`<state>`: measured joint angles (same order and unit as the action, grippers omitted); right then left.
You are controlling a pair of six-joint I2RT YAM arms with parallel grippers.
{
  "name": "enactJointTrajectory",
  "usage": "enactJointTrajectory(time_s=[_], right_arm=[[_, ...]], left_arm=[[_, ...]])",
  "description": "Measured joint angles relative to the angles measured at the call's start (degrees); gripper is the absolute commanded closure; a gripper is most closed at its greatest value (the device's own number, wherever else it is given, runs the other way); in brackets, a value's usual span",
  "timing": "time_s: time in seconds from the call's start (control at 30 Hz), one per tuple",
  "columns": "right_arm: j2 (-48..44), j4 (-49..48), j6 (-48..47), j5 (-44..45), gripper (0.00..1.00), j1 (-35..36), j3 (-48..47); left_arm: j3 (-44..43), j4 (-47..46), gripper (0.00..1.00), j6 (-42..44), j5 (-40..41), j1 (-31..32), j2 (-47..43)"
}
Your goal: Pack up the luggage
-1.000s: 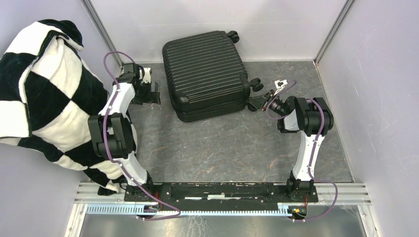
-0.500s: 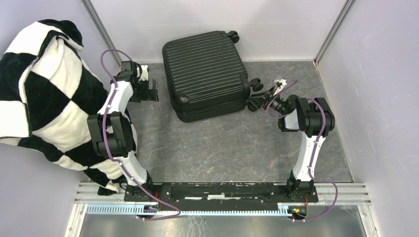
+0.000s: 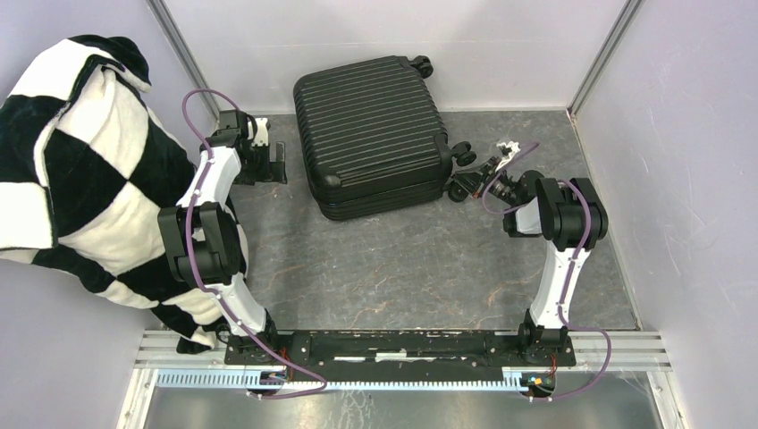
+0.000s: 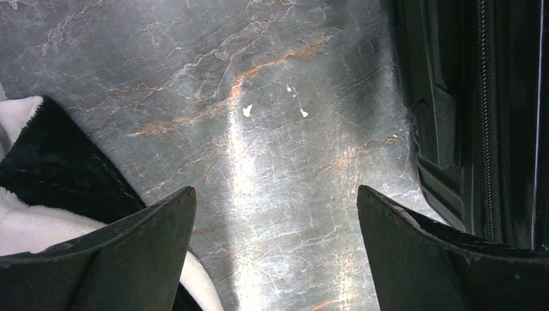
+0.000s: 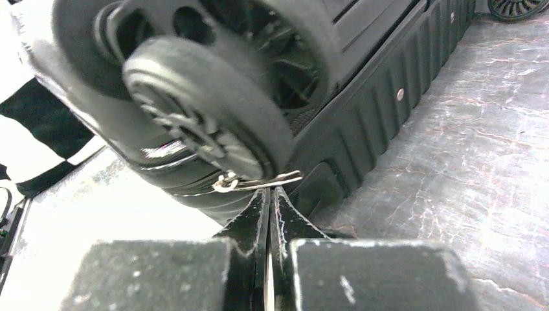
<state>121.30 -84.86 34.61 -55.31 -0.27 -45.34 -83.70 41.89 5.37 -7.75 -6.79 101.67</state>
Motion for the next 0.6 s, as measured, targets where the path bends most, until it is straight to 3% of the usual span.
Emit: enactJointTrajectory(time_s=[0.27,0.6], right_arm=[[-7.58,-0.15,-3.1,1.36,1.0,1.2,9.03],[-18.01,1.01,-16.17,5.84,1.0,3.5,18.16]], left_arm=[[0.0,0.0,0.0,0.0,-0.2,0.0,0.0],[0.24,-0.02,0.0,-0.02,-0.87,0.0,-0.02]])
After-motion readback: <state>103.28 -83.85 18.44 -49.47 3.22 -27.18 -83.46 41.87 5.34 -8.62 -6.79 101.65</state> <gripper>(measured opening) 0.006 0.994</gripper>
